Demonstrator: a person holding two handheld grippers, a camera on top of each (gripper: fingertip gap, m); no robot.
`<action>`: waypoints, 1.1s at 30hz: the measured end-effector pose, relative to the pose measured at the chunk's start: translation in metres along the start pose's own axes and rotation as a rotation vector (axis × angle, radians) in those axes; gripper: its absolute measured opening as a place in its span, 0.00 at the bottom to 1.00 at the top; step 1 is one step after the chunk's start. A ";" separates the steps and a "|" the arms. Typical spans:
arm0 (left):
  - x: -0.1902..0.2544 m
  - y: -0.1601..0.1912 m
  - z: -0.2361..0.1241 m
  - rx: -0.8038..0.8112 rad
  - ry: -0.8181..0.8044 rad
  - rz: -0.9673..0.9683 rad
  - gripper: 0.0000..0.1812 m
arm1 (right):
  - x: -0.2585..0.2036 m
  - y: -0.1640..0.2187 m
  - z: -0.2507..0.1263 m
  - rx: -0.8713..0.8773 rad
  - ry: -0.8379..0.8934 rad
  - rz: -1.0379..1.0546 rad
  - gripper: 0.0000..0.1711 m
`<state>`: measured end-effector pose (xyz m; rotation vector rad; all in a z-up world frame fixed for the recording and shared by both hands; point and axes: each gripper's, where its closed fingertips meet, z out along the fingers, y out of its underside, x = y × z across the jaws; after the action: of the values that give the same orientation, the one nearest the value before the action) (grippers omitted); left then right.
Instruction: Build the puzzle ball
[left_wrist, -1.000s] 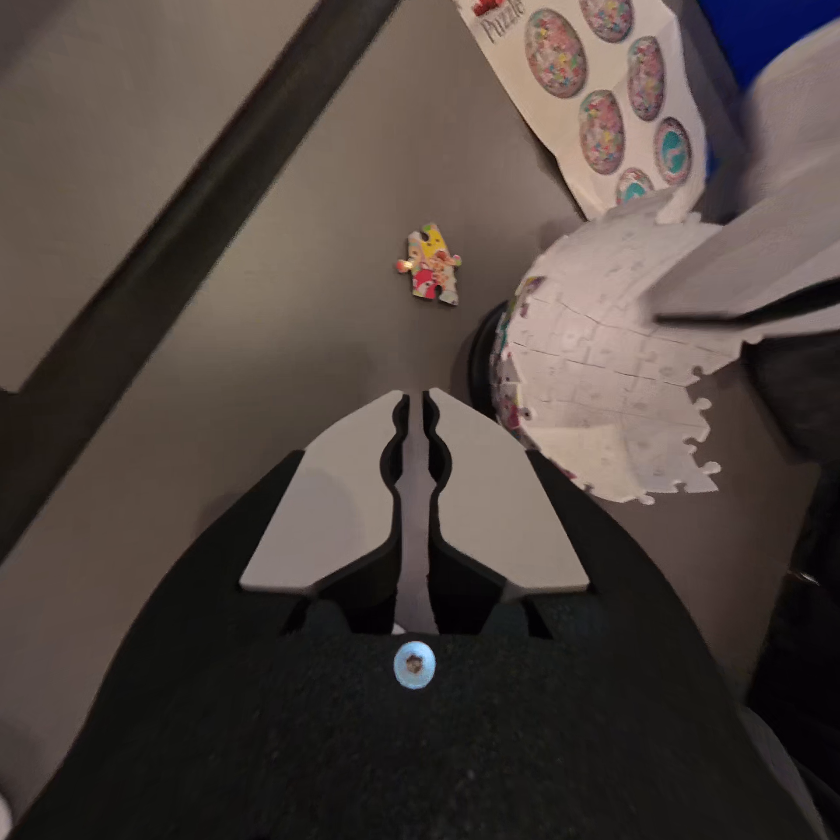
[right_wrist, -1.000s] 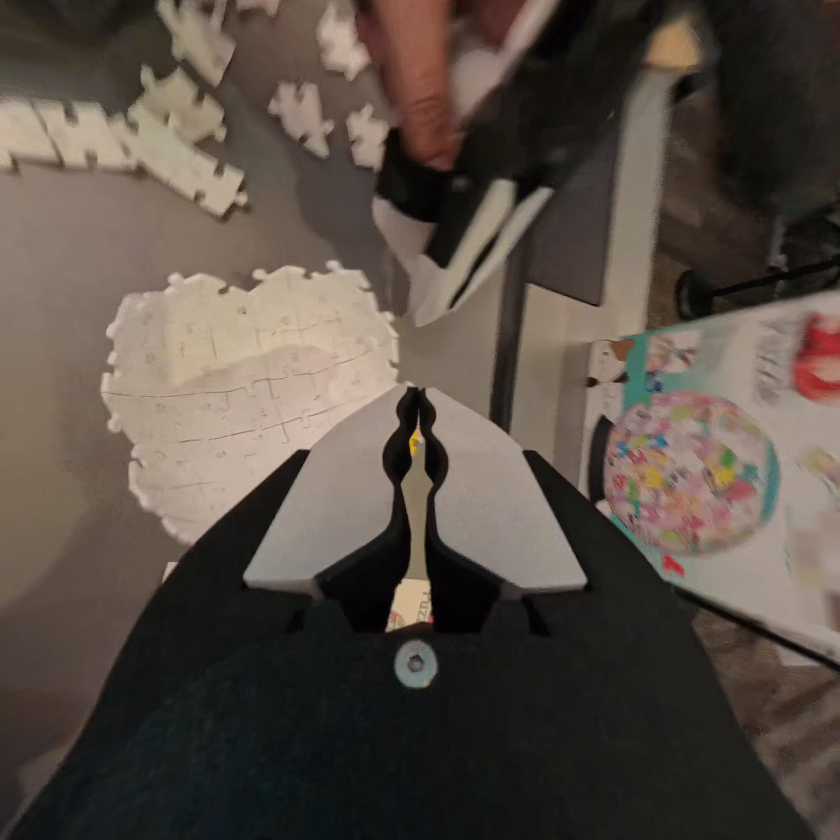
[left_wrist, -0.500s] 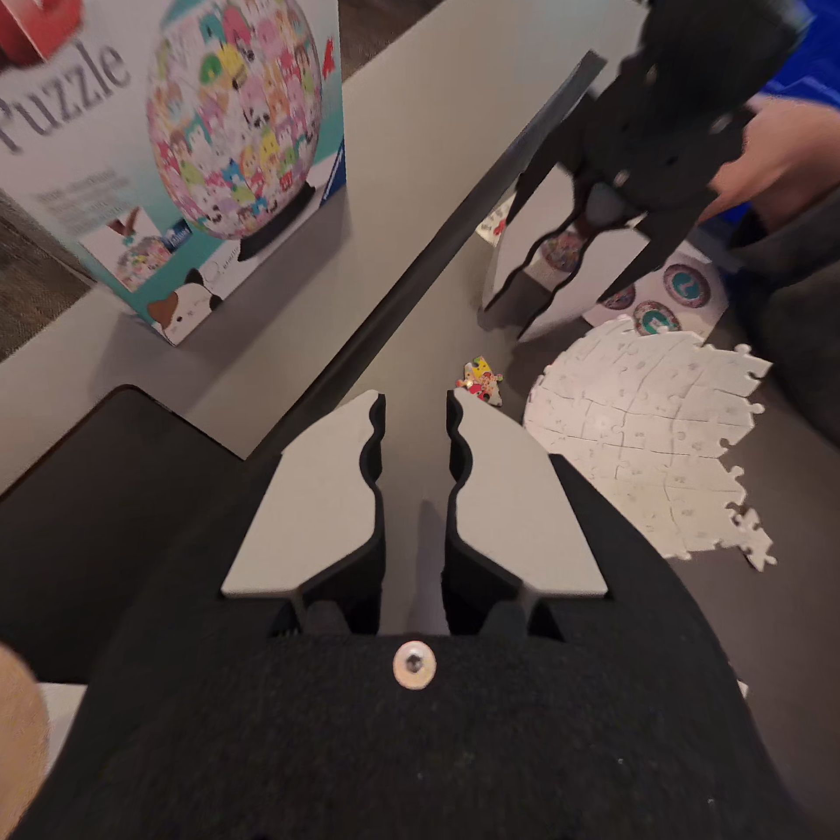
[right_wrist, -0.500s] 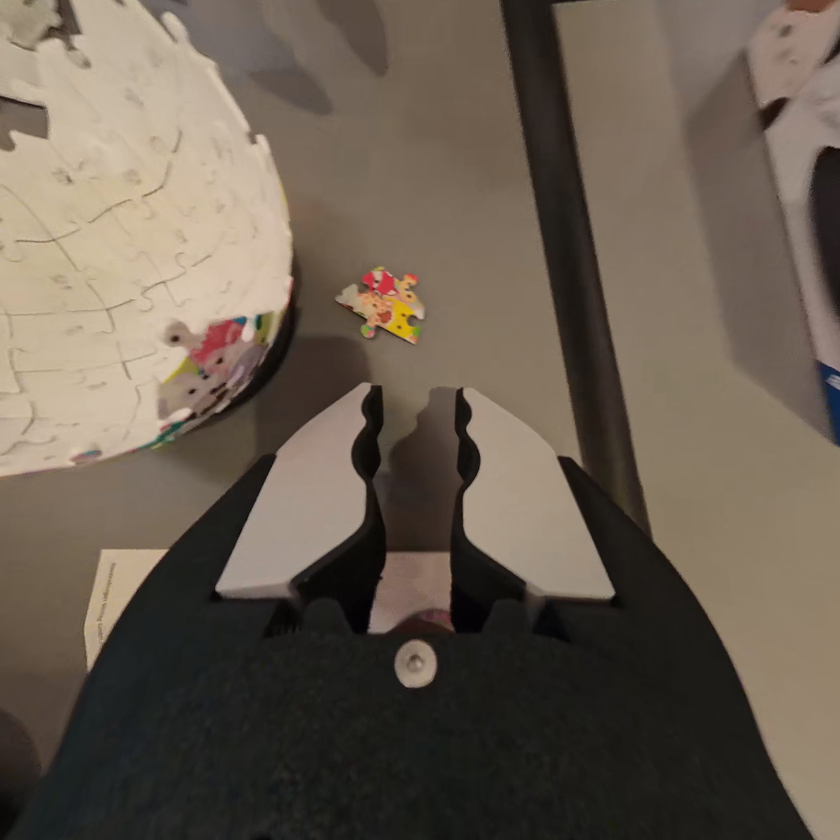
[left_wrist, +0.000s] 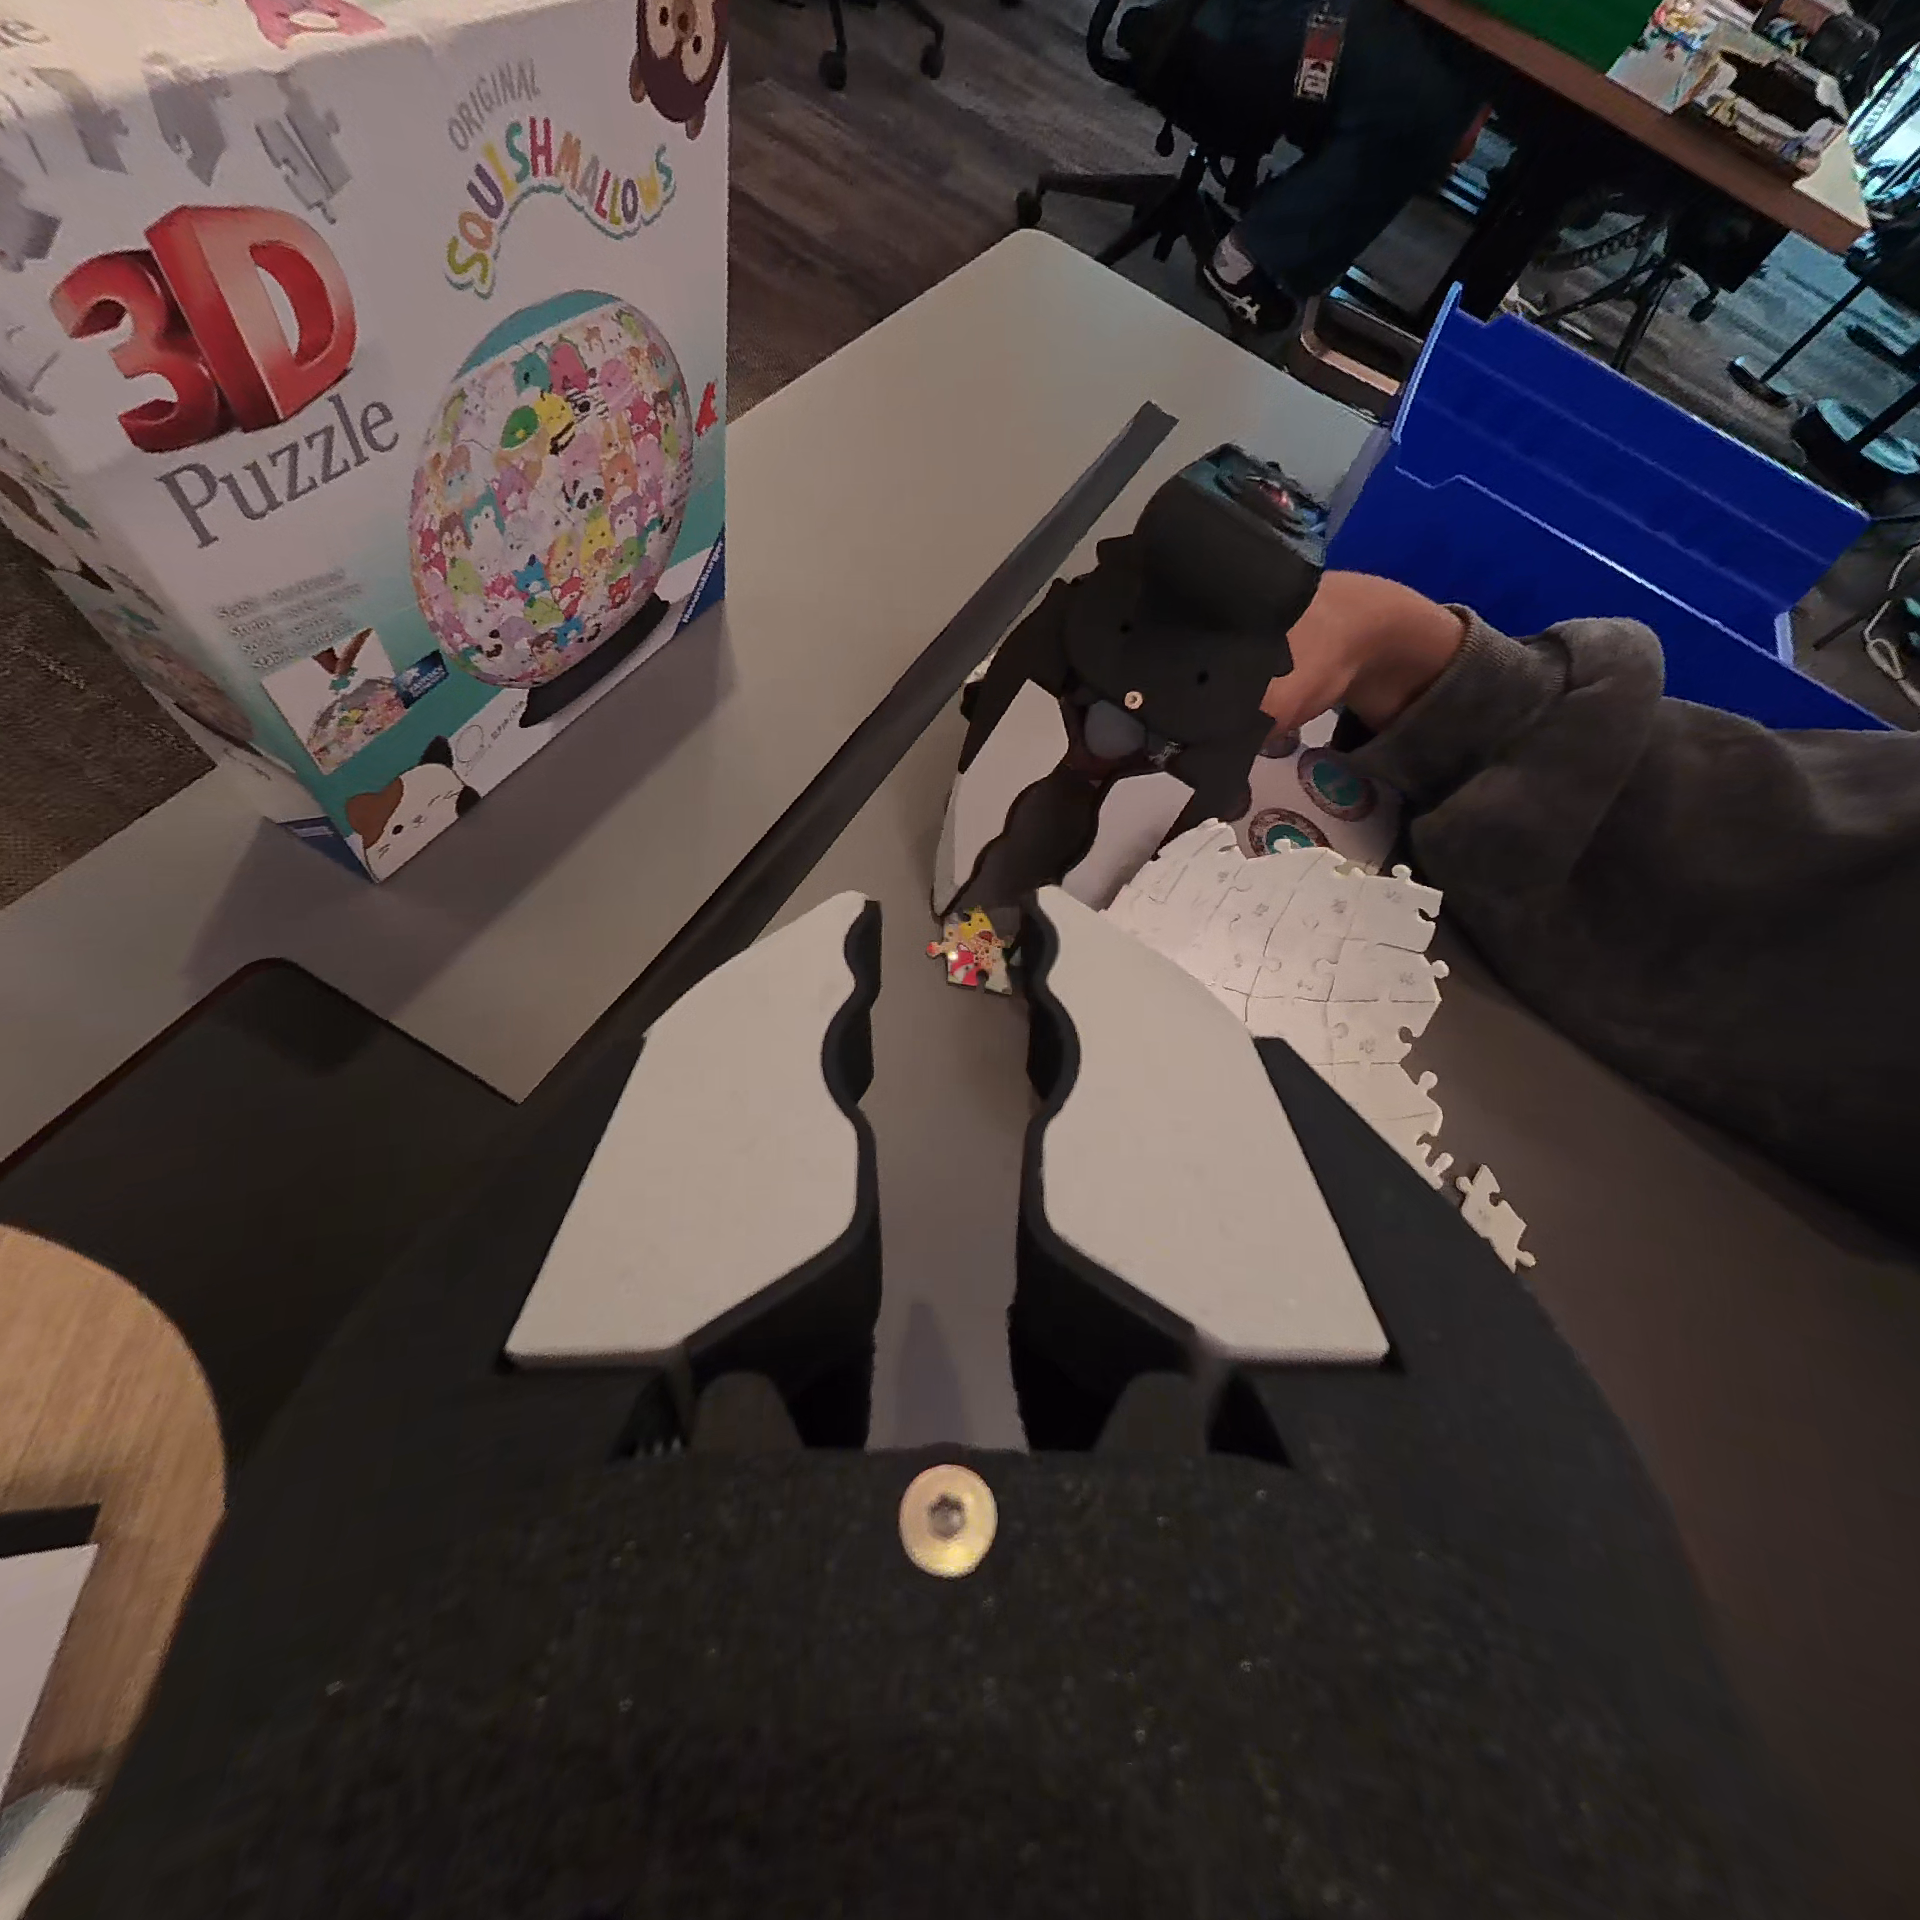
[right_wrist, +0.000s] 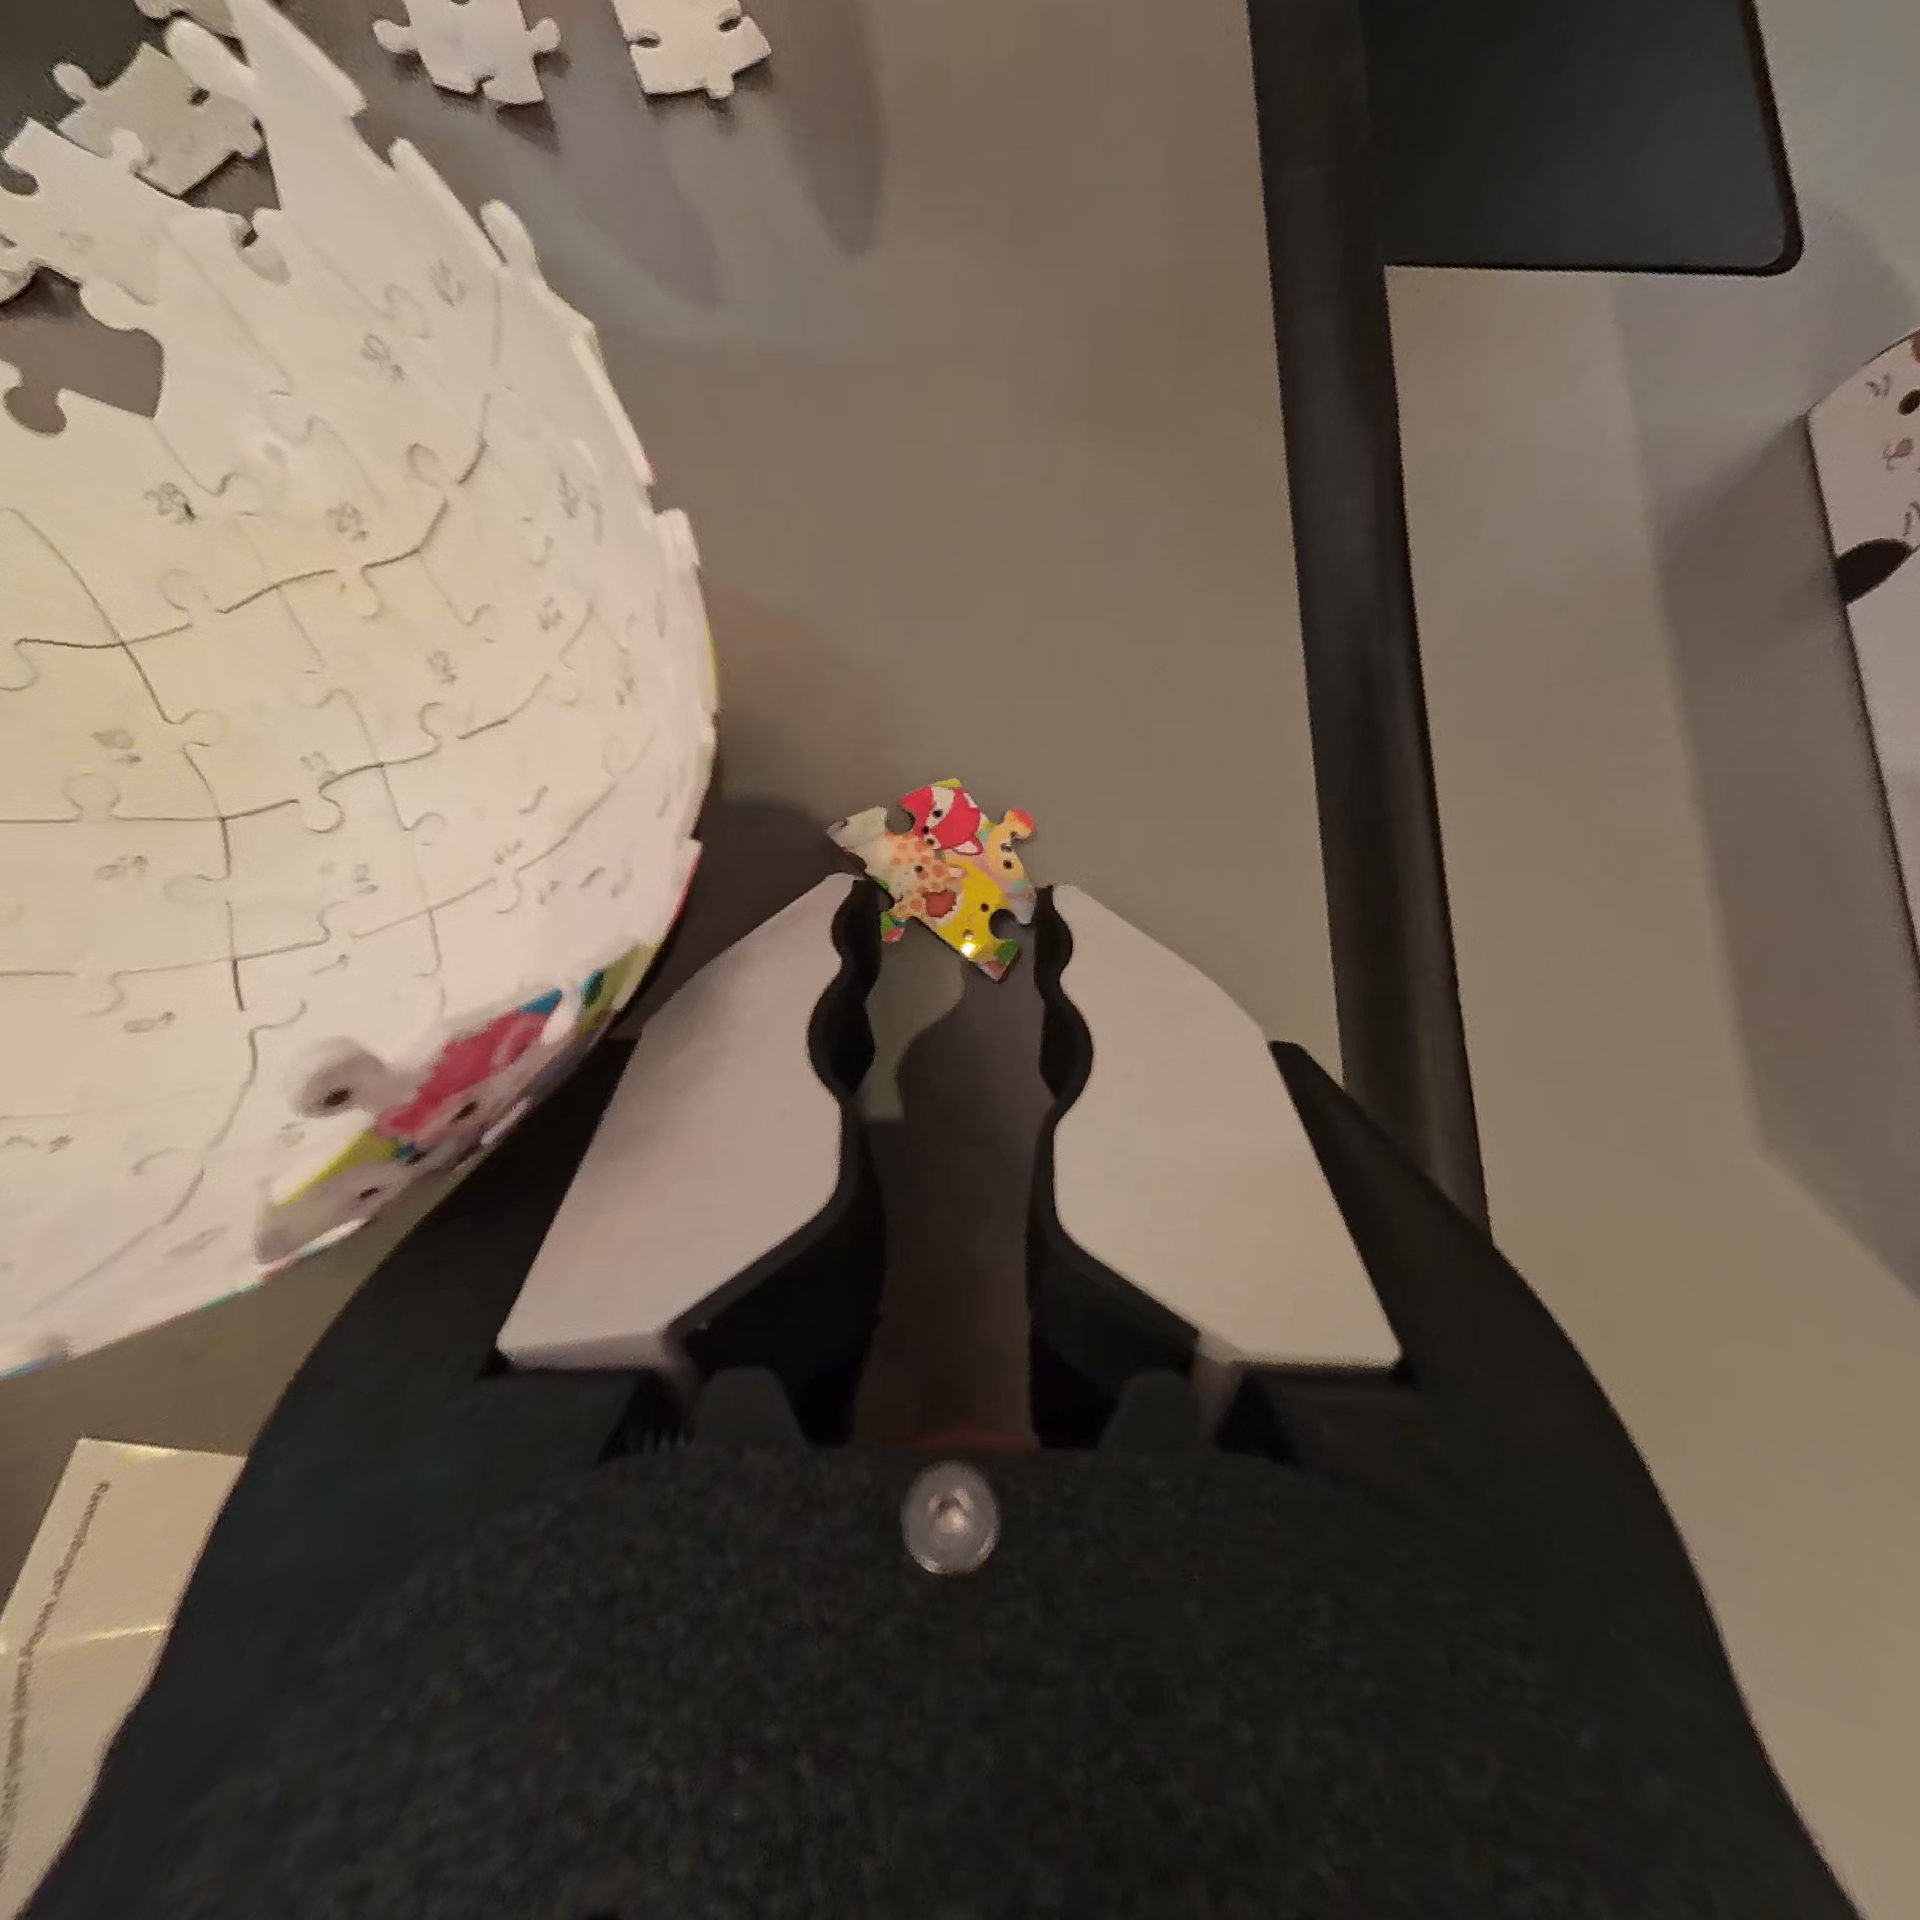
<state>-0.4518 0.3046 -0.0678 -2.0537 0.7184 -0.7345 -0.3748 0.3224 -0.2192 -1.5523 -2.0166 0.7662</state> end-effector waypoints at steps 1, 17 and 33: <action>0.002 0.000 0.001 -0.002 0.007 0.003 0.14 | 0.001 0.000 0.000 -0.001 0.006 0.002 0.17; 0.052 -0.013 0.056 -0.039 0.160 -0.088 0.18 | 0.012 -0.074 -0.113 0.224 0.299 -0.119 0.16; 0.078 -0.050 0.051 0.136 0.149 0.076 0.01 | -0.007 -0.122 -0.168 0.383 0.360 -0.096 0.17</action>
<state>-0.3524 0.3003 -0.0317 -1.8535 0.8039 -0.8754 -0.3459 0.3147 -0.0141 -1.2589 -1.5642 0.7241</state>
